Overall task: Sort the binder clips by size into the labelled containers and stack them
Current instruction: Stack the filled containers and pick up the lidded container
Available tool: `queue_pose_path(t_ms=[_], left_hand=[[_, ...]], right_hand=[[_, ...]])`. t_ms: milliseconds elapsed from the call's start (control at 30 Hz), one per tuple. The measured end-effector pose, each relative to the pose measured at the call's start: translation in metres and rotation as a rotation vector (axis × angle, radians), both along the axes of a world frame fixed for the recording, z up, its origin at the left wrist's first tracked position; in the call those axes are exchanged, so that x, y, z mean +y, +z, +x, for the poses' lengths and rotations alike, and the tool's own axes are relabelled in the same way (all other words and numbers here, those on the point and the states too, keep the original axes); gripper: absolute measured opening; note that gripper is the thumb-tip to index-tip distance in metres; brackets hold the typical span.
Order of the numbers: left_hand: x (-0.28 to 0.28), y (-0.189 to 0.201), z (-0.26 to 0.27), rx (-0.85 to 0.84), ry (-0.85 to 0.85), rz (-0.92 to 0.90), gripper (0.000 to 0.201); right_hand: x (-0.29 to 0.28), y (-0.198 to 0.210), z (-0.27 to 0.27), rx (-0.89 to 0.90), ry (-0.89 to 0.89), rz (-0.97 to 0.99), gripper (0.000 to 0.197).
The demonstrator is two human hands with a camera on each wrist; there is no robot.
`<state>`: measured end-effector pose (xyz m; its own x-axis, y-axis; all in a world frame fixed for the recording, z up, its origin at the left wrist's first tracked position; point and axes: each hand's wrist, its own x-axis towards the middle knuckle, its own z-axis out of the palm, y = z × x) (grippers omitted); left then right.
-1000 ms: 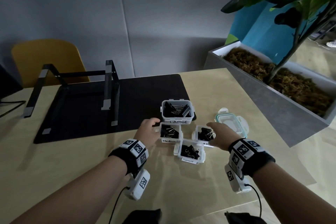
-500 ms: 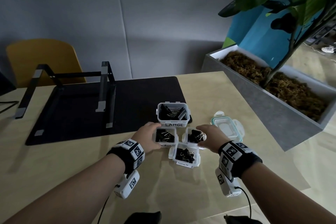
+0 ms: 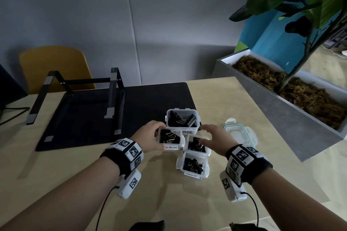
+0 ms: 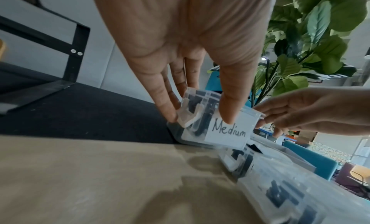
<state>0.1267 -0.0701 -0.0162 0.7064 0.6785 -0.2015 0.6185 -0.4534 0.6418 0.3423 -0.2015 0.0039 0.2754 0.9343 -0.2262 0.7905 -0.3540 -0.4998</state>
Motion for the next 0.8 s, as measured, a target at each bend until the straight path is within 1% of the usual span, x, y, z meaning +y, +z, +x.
queue_pose_path(t_ms=[67, 133, 200, 267, 300, 367, 500, 800], left_hand=[[-0.001, 0.006, 0.01, 0.004, -0.032, 0.002, 0.068], [-0.003, 0.011, 0.022, 0.009, -0.059, -0.006, 0.071], [-0.006, 0.016, 0.034, 0.015, -0.089, -0.017, 0.072], [-0.009, 0.019, 0.046, 0.007, -0.118, -0.034, 0.071], [-0.011, 0.021, 0.051, -0.001, -0.132, -0.04, 0.071], [-0.013, 0.022, 0.061, 0.002, -0.162, -0.032, 0.071], [-0.017, 0.019, 0.073, 0.036, -0.188, -0.022, 0.072], [-0.023, 0.01, 0.076, 0.014, -0.197, -0.048, 0.073]], right_hand=[[0.002, 0.011, 0.001, 0.04, -0.011, 0.07, 0.052], [0.003, 0.022, 0.003, 0.091, -0.002, 0.092, 0.057], [0.004, 0.032, 0.006, 0.102, 0.027, 0.039, 0.068], [0.004, 0.036, 0.009, 0.056, 0.063, -0.049, 0.077], [0.004, 0.037, 0.01, 0.021, 0.08, -0.088, 0.079], [0.003, 0.037, 0.013, -0.038, 0.1, -0.137, 0.079], [-0.002, 0.038, 0.016, -0.104, 0.107, -0.175, 0.075], [-0.004, 0.031, 0.016, -0.133, 0.106, -0.21, 0.072]])
